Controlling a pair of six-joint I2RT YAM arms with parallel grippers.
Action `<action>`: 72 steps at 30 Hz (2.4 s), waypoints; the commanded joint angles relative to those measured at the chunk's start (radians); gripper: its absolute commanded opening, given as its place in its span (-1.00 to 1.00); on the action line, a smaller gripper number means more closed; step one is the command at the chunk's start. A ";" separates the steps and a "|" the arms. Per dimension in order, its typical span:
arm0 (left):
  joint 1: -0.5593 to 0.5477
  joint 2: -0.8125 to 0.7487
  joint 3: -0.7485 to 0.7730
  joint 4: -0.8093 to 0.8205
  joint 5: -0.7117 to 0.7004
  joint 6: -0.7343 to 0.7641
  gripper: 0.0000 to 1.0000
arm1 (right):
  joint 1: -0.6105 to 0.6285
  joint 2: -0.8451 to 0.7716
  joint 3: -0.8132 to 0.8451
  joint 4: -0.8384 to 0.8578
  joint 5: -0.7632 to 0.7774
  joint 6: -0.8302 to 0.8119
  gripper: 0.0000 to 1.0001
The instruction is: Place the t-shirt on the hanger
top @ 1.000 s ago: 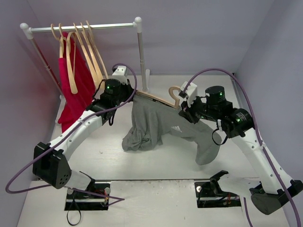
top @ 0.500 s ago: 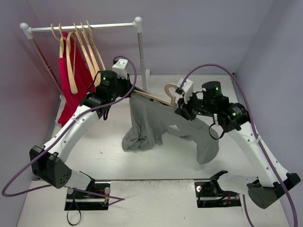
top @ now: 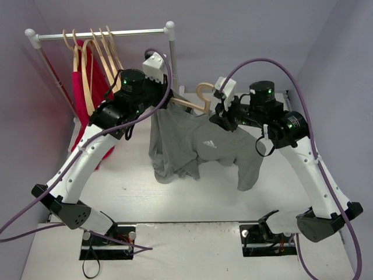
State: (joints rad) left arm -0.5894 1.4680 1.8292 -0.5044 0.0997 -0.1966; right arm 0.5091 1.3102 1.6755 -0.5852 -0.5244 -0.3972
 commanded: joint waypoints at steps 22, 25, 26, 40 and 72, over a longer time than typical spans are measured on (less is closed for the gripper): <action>-0.245 0.012 0.254 -0.106 -0.081 -0.022 -1.00 | -0.016 -0.071 -0.021 0.256 -0.159 -0.003 -1.00; -0.244 -0.003 0.202 -0.093 -0.077 -0.020 -1.00 | -0.032 -0.109 -0.079 0.271 -0.162 0.003 -1.00; -0.244 -0.010 0.184 -0.083 -0.067 -0.017 -1.00 | -0.039 -0.119 -0.097 0.275 -0.166 0.006 -1.00; -0.239 -0.089 0.066 0.037 0.053 0.137 -0.26 | -0.129 -0.156 -0.174 0.305 -0.274 0.033 -1.00; 0.209 -0.035 0.149 -0.176 0.945 0.535 0.18 | -0.149 -0.106 -0.189 0.307 -0.424 0.028 -1.00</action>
State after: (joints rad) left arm -0.3928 1.4290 1.9366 -0.6550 0.8824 0.2622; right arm 0.3668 1.2023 1.4799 -0.3978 -0.8809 -0.3676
